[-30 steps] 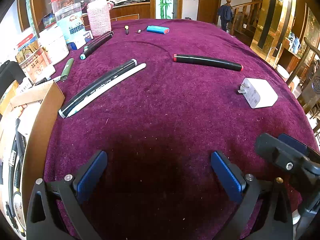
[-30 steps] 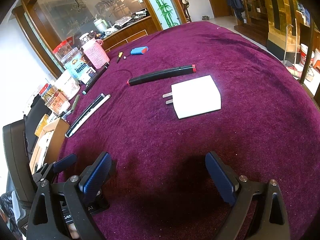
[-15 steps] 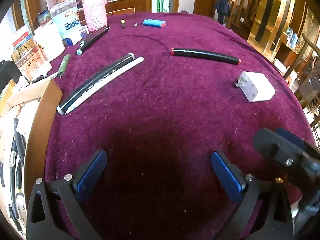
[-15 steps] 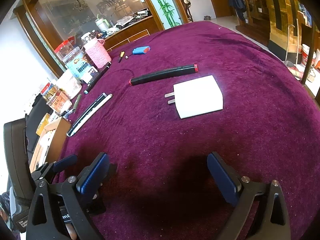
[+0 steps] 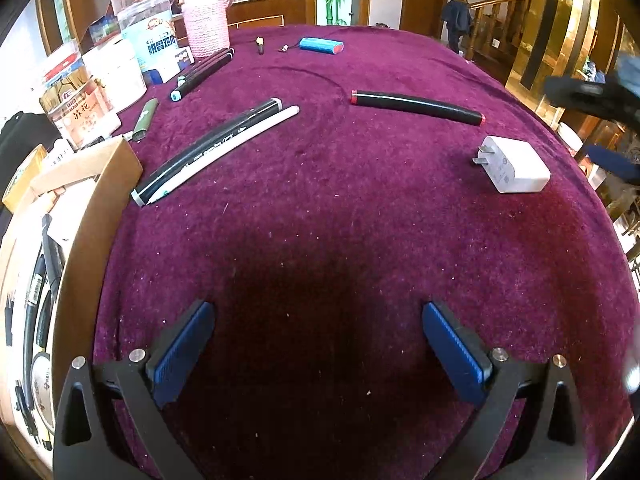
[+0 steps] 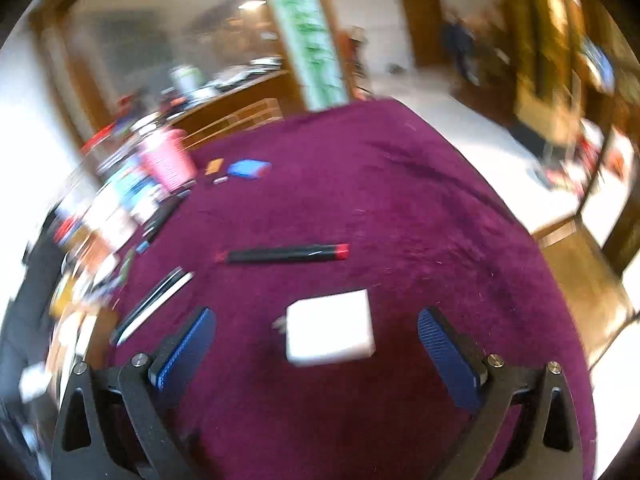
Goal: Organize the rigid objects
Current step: 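Grasp the black marker with the left tool while the right tool reaches toward the white pen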
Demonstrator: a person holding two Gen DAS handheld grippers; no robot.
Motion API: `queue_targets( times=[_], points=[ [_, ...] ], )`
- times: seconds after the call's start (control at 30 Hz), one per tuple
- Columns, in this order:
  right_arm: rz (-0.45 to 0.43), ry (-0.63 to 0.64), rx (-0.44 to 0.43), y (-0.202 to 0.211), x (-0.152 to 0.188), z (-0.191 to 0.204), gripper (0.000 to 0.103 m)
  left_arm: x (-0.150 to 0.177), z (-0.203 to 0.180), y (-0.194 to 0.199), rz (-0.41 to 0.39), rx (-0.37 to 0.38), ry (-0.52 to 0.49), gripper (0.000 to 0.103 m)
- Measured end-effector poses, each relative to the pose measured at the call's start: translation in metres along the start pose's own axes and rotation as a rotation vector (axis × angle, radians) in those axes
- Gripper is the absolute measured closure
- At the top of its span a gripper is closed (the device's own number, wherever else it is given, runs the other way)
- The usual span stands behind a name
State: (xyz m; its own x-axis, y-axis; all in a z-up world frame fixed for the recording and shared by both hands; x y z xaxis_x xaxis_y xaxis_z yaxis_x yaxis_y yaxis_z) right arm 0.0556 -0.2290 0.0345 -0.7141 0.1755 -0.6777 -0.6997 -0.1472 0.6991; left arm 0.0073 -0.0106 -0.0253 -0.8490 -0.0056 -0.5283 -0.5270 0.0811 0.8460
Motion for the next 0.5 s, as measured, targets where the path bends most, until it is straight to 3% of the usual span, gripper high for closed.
queue_targets(
  times=[0.1, 0.17, 0.3, 0.43, 0.5],
  points=[
    [-0.012, -0.147, -0.095, -0.02, -0.005, -0.013, 0.002, 0.001, 0.01, 0.009, 0.023, 0.074, 0.037, 0.004],
    [-0.067, -0.171, -0.132, -0.021, -0.006, -0.014, 0.002, -0.011, 0.026, 0.025, 0.005, 0.155, 0.082, 0.007],
    [-0.085, -0.099, -0.082, -0.022, 0.0, -0.009, 0.002, -0.061, 0.048, 0.044, -0.124, 0.08, 0.017, 0.007],
    [-0.048, -0.125, -0.106, -0.03, 0.004, -0.014, 0.002, -0.106, 0.064, 0.015, -0.068, 0.091, 0.067, 0.01],
    [-0.031, -0.124, -0.117, -0.033, 0.005, -0.013, 0.002, -0.119, 0.06, -0.005, -0.031, 0.05, 0.05, 0.048]
  ],
)
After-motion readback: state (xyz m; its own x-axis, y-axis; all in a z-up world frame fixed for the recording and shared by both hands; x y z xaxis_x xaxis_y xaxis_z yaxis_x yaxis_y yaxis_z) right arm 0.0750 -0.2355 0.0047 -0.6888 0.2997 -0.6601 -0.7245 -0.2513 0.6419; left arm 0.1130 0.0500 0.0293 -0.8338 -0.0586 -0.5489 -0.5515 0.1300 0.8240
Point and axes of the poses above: each gripper's, at about its wrist camera, not at the fingertips, and y roughly against the way its jaws point, z to its left, x to its underside, the point moved 3 cm from there along -y, roughly the way its jaws point, and after that the axes turned 7 degrees about y, right-handed, at the moved point
